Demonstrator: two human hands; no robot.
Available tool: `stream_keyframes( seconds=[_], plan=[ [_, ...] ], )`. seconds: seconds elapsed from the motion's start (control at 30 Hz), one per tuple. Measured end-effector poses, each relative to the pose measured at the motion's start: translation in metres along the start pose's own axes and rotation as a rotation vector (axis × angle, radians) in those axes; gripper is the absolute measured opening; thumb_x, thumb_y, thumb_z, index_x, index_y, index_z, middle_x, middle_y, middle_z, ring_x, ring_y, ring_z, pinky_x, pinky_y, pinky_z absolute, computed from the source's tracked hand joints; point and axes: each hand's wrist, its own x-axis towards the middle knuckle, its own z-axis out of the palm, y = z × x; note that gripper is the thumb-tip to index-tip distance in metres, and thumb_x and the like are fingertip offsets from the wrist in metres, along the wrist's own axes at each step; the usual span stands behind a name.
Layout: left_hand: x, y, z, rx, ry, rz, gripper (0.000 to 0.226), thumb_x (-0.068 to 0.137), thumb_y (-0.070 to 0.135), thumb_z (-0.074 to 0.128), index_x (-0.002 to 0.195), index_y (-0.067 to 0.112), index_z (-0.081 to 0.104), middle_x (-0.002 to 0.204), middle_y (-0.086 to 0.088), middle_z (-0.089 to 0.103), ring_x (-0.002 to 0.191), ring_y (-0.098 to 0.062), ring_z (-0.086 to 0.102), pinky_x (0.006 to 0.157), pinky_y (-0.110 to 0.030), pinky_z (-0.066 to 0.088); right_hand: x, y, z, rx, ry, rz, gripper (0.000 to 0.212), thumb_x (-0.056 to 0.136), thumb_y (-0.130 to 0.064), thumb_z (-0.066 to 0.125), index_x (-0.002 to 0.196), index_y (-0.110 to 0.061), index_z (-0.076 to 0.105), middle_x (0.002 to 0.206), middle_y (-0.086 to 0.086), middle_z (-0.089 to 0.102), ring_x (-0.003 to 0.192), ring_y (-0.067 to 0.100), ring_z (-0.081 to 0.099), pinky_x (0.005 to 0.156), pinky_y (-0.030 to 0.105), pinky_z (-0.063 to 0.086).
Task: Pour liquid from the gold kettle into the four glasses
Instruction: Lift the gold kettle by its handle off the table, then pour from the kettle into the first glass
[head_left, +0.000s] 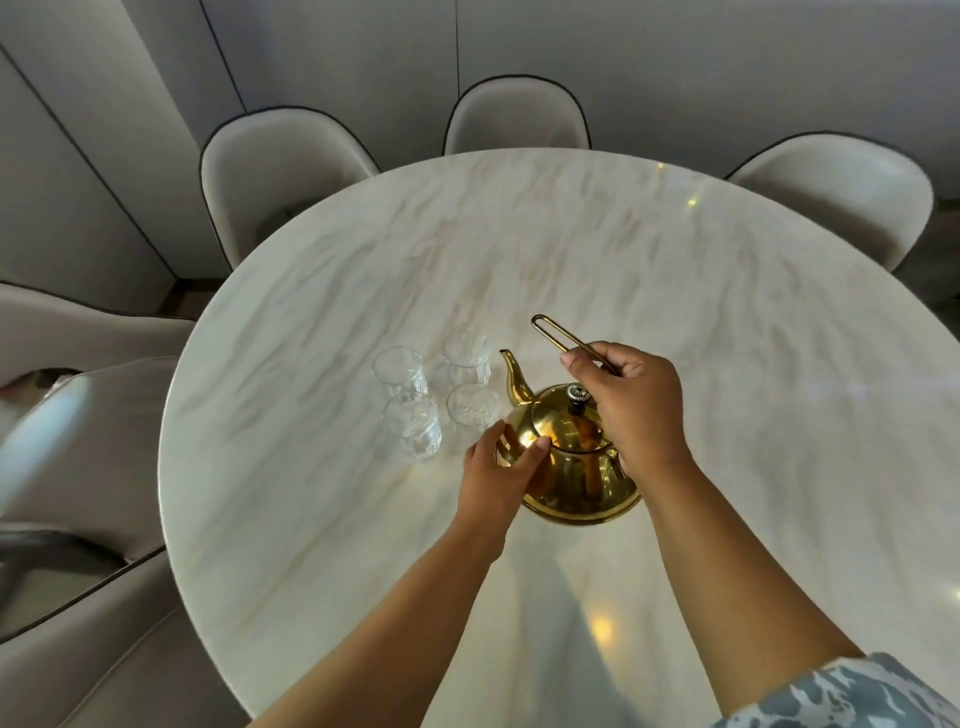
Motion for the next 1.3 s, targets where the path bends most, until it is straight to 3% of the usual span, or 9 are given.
stream_keyframes(
  seconds=[0.13, 0.27, 0.33, 0.43, 0.57, 0.77, 0.87, 1.03, 1.3],
  plan=[
    [-0.01, -0.009, -0.01, -0.097, -0.04, -0.087, 0.064, 0.082, 0.043, 0.076, 0.138, 0.025, 0.051, 0.142, -0.003, 0.047, 0.108, -0.023, 0.063, 0.081, -0.037, 0.059, -0.009, -0.001, 0.008, -0.107, -0.082, -0.047, 0.034, 0.087, -0.038, 0.068, 0.105, -0.011, 0.077, 0.093, 0.003, 0.078, 0.088, 0.015, 0.071, 0.064, 0.017, 0.047],
    [-0.019, -0.011, -0.017, -0.148, -0.071, -0.153, 0.061, 0.084, 0.04, 0.075, 0.137, 0.023, 0.052, 0.139, -0.007, 0.052, 0.097, -0.016, 0.064, 0.066, -0.032, 0.058, -0.009, -0.003, 0.016, -0.197, -0.119, -0.047, 0.04, 0.087, -0.04, 0.068, 0.113, -0.011, 0.075, 0.109, 0.006, 0.076, 0.1, 0.019, 0.069, 0.076, 0.025, 0.052],
    [-0.021, -0.01, -0.019, -0.154, -0.083, -0.178, 0.061, 0.085, 0.04, 0.074, 0.138, 0.022, 0.051, 0.136, -0.009, 0.055, 0.091, -0.012, 0.064, 0.068, -0.034, 0.059, -0.008, -0.005, 0.02, -0.23, -0.135, -0.048, 0.041, 0.086, -0.041, 0.068, 0.114, -0.012, 0.075, 0.113, 0.006, 0.074, 0.103, 0.02, 0.068, 0.08, 0.029, 0.054],
    [-0.021, -0.012, -0.021, -0.148, -0.096, -0.221, 0.066, 0.085, 0.04, 0.073, 0.143, 0.02, 0.048, 0.135, -0.009, 0.057, 0.102, -0.019, 0.061, 0.079, -0.043, 0.06, -0.008, -0.01, 0.026, -0.289, -0.167, -0.043, 0.04, 0.087, -0.041, 0.067, 0.112, -0.012, 0.075, 0.111, 0.006, 0.075, 0.099, 0.02, 0.069, 0.083, 0.031, 0.055],
    [-0.015, -0.016, -0.024, -0.155, -0.101, -0.25, 0.063, 0.087, 0.038, 0.072, 0.141, 0.017, 0.049, 0.104, 0.001, 0.064, 0.087, -0.012, 0.062, 0.09, -0.052, 0.058, -0.007, -0.017, 0.032, -0.364, -0.198, -0.053, 0.038, 0.088, -0.04, 0.066, 0.109, -0.01, 0.076, 0.103, 0.007, 0.077, 0.09, 0.021, 0.069, 0.081, 0.033, 0.058],
    [-0.017, -0.017, -0.029, -0.168, -0.13, -0.274, 0.064, 0.085, 0.042, 0.073, 0.138, 0.016, 0.05, 0.122, -0.008, 0.063, 0.109, -0.026, 0.064, 0.087, -0.053, 0.06, -0.005, -0.029, 0.039, -0.453, -0.248, -0.048, 0.034, 0.088, -0.038, 0.065, 0.101, -0.009, 0.076, 0.093, 0.009, 0.076, 0.087, 0.025, 0.069, 0.08, 0.04, 0.06],
    [-0.017, -0.015, -0.03, -0.174, -0.143, -0.276, 0.062, 0.084, 0.043, 0.074, 0.135, 0.016, 0.052, 0.123, -0.009, 0.063, 0.106, -0.026, 0.066, 0.084, -0.052, 0.061, -0.004, -0.034, 0.04, -0.487, -0.249, -0.053, 0.034, 0.088, -0.037, 0.066, 0.101, -0.007, 0.075, 0.094, 0.011, 0.075, 0.088, 0.027, 0.069, 0.081, 0.041, 0.059],
    [-0.02, -0.012, -0.029, -0.177, -0.157, -0.29, 0.062, 0.082, 0.046, 0.075, 0.132, 0.016, 0.053, 0.122, -0.009, 0.064, 0.103, -0.025, 0.068, 0.078, -0.049, 0.063, 0.0, -0.039, 0.04, -0.523, -0.258, -0.042, 0.039, 0.088, -0.039, 0.066, 0.113, -0.009, 0.073, 0.104, 0.009, 0.075, 0.096, 0.025, 0.068, 0.079, 0.03, 0.053],
    [-0.022, -0.008, -0.031, -0.172, -0.167, -0.298, 0.062, 0.081, 0.048, 0.074, 0.13, 0.015, 0.055, 0.119, -0.01, 0.064, 0.112, -0.032, 0.064, 0.078, -0.051, 0.063, 0.001, -0.046, 0.042, -0.575, -0.287, -0.044, 0.035, 0.088, -0.038, 0.066, 0.101, -0.008, 0.076, 0.082, 0.009, 0.071, 0.079, 0.024, 0.065, 0.066, 0.026, 0.046]
  ],
)
